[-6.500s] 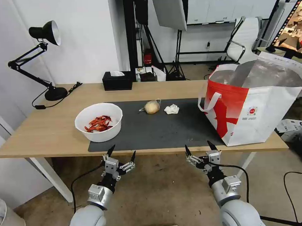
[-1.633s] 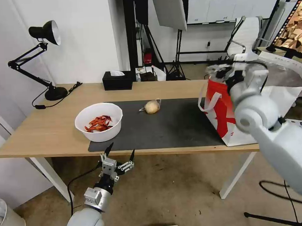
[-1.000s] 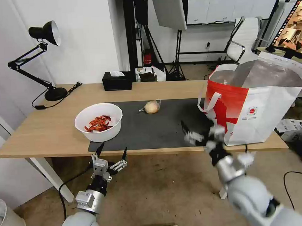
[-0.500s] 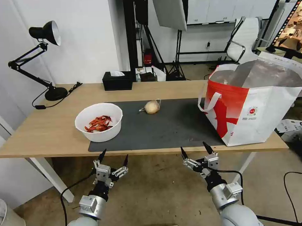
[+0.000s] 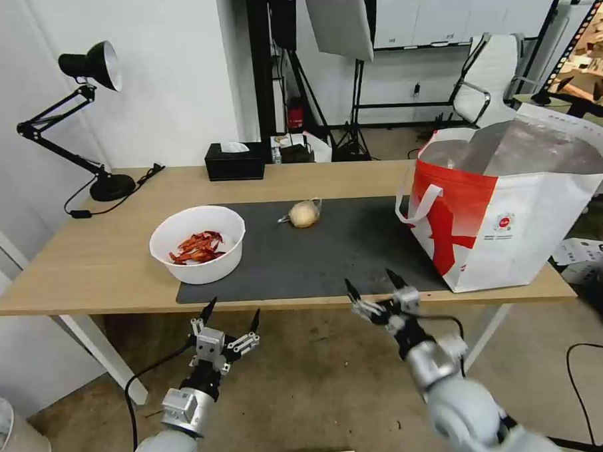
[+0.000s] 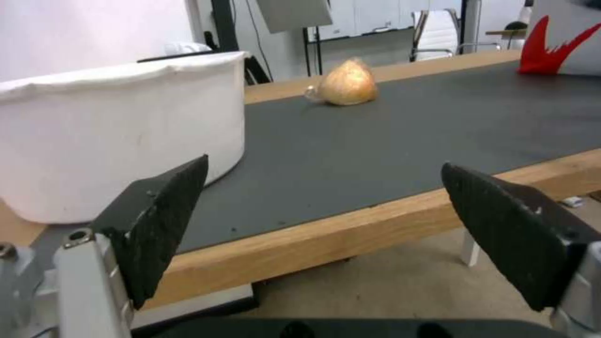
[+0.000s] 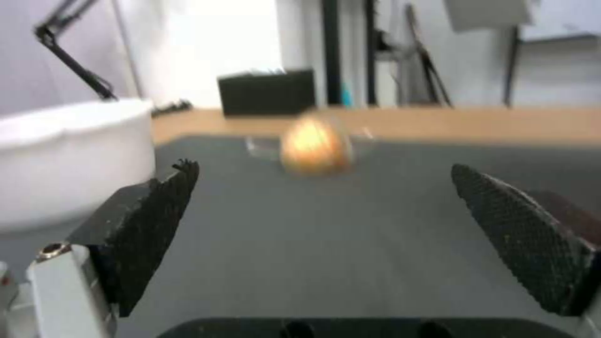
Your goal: Pick up the trash from the table and place it into the takeout bag.
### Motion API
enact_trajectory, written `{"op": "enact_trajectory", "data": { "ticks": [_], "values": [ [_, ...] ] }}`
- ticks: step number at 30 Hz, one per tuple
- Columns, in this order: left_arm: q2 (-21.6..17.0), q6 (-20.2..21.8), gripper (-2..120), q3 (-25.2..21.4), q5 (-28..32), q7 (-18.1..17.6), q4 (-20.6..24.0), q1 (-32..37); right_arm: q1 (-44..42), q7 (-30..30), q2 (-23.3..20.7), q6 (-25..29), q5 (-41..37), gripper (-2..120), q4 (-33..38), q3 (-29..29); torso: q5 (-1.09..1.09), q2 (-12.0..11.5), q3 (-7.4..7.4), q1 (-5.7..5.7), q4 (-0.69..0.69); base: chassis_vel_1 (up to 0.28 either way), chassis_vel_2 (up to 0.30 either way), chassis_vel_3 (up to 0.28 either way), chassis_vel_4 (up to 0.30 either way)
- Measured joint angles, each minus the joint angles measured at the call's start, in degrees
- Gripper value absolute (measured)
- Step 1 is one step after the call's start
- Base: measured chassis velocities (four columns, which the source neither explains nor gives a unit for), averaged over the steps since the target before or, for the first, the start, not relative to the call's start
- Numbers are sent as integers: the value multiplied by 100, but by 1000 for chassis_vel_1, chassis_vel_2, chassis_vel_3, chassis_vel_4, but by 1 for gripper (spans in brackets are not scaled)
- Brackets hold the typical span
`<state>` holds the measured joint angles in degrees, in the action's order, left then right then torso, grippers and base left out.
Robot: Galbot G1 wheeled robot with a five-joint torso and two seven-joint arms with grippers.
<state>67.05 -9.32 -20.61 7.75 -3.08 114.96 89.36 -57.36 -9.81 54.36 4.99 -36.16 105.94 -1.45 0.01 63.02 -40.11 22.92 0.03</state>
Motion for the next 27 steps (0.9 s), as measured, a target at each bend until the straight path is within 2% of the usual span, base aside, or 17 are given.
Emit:
{"op": "enact_trajectory", "data": {
  "ticks": [2,3,6,7,11,12,16,17,20,21,24,27],
  "values": [
    [16,3,100,-4,-2,0,10,14,1134,7,117,-173,-304,100,-636,-573,-1,-1,-1,1,-2,0,0,0,0],
    [16,3,100,-4,-2,0,10,14,1134,7,117,-173,-304,100,-636,-573,-1,-1,-1,1,-2,0,0,0,0],
    [40,5,100,-6,-11,2,-4,19,2576,-58,542,-420,-482,100,-1646,-1256,-3,0,-1,1,-1,0,0,0,0],
    [40,5,100,-6,-11,2,-4,19,2576,-58,542,-420,-482,100,-1646,-1256,-3,0,-1,1,-1,0,0,0,0],
    [38,6,100,-26,-10,-1,-37,-4,3595,-110,1251,-672,-485,100,-2966,-1851,-2,0,-1,1,-1,0,0,0,0],
    [38,6,100,-26,-10,-1,-37,-4,3595,-110,1251,-672,-485,100,-2966,-1851,-2,0,-1,1,-1,0,0,0,0],
    [41,4,100,-50,-5,-3,-58,-2,4088,-157,1900,-1139,-316,100,-4116,-2078,-2,0,0,2,-3,0,0,0,0],
    [41,4,100,-50,-5,-3,-58,-2,4088,-157,1900,-1139,-316,100,-4116,-2078,-2,0,0,2,-3,0,0,0,0],
    [50,-8,100,-58,-4,-3,-68,9,4303,-121,2341,-1309,-164,100,-4808,-2079,-2,0,0,1,-3,0,0,0,0],
    [50,-8,100,-58,-4,-3,-68,9,4303,-121,2341,-1309,-164,100,-4808,-2079,-2,0,0,1,-3,0,0,0,0],
    [62,-18,100,-64,-4,-3,-64,24,4366,-103,2705,-1487,115,100,-5321,-1930,-2,0,0,0,-2,0,0,0,0],
    [63,-23,100,-78,-4,-3,-36,50,4357,-118,2784,-1563,262,100,-5445,-1869,-2,0,0,0,-3,0,0,0,0]
  ]
}}
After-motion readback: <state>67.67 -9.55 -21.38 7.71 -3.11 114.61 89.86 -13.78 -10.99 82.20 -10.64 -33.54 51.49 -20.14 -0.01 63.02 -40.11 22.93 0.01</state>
